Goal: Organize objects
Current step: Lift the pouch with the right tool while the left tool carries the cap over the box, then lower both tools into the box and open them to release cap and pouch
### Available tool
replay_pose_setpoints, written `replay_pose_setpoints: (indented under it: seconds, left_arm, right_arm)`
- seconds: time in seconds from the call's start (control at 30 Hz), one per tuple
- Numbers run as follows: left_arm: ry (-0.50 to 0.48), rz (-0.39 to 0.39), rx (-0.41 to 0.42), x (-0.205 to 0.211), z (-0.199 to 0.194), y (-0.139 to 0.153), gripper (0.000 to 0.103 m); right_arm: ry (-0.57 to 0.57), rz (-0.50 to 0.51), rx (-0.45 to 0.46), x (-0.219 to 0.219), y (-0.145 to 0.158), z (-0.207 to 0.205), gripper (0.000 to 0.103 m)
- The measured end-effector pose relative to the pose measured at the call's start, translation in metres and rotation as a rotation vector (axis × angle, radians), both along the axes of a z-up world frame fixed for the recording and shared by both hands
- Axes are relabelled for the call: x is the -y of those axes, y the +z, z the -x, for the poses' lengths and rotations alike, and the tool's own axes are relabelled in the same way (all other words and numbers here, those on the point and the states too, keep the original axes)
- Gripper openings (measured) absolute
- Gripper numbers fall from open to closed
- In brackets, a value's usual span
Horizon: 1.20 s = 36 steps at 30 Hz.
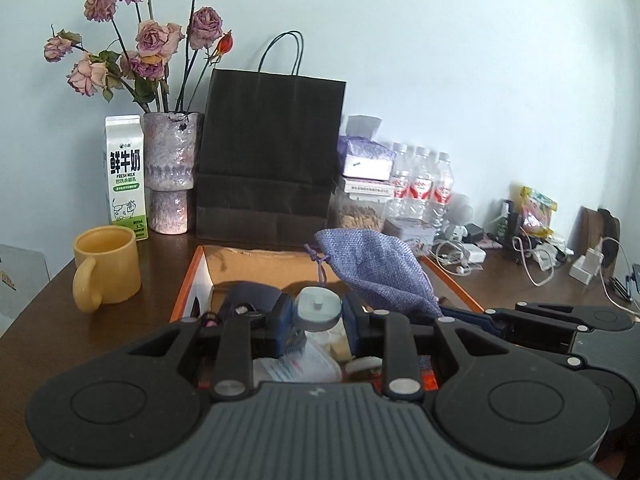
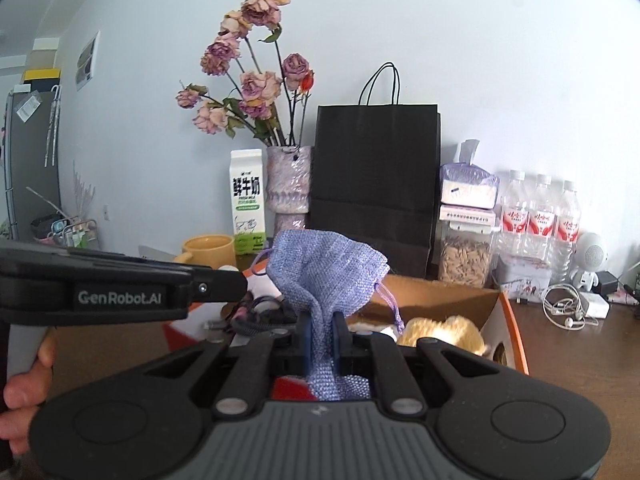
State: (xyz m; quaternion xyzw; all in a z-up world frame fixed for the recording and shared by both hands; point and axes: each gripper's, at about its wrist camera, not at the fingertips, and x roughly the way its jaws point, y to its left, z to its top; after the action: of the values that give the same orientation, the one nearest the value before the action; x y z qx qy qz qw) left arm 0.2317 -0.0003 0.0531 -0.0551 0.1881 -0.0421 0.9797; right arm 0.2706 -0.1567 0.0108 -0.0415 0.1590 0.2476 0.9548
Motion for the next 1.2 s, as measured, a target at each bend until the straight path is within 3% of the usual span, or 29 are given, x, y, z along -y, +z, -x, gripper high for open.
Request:
replay_pose_setpoints:
  seconds: [0.33,0.8,0.83,0.87,0.9,0.93,0.97,1.0,1.03,1.2]
  left_arm:
    - [0.032,-0.017,-0.021,0.002,-0.062,-0.009,0.028]
    - [0.043,-0.026,-0.084,-0.001,-0.087,-0.034,0.028]
    - [0.046,-0.027,-0.081,-0.001,-0.086,-0.034,0.029]
    - [0.053,-0.025,-0.076,-0.001,-0.085,-0.033,0.034]
    - [0.057,-0.022,-0.07,-0.002,-0.084,-0.032,0.038]
    - [0.061,-0.019,-0.065,-0.003,-0.083,-0.031,0.055]
    - [0.071,-0.02,-0.06,-0.004,-0.082,-0.03,0.081]
    - [0.086,-0.022,-0.054,-0.004,-0.081,-0.029,0.096]
    - [0.109,-0.026,-0.035,-0.004,-0.079,-0.028,0.103]
    - [0.119,-0.02,-0.033,-0.005,-0.079,-0.026,0.103]
  right_arm:
    - [-0.072,-0.034,-0.065,-0.007,-0.014,-0.064,0.009]
    - [-0.1,-0.001,-0.128,-0.004,-0.038,-0.08,0.012]
    - [-0.102,0.004,-0.128,-0.004,-0.038,-0.08,0.017]
    - [-0.111,0.014,-0.126,-0.005,-0.038,-0.079,0.027]
    - [-0.122,0.022,-0.122,-0.005,-0.038,-0.079,0.051]
    - [-0.131,0.028,-0.116,-0.005,-0.039,-0.078,0.066]
    - [-0.137,0.031,-0.108,-0.005,-0.039,-0.076,0.091]
    - [-0.147,0.034,-0.098,-0.005,-0.038,-0.075,0.103]
    - [-0.15,0.035,-0.093,-0.005,-0.037,-0.075,0.103]
    - [-0.147,0.028,-0.108,-0.003,-0.038,-0.075,0.103]
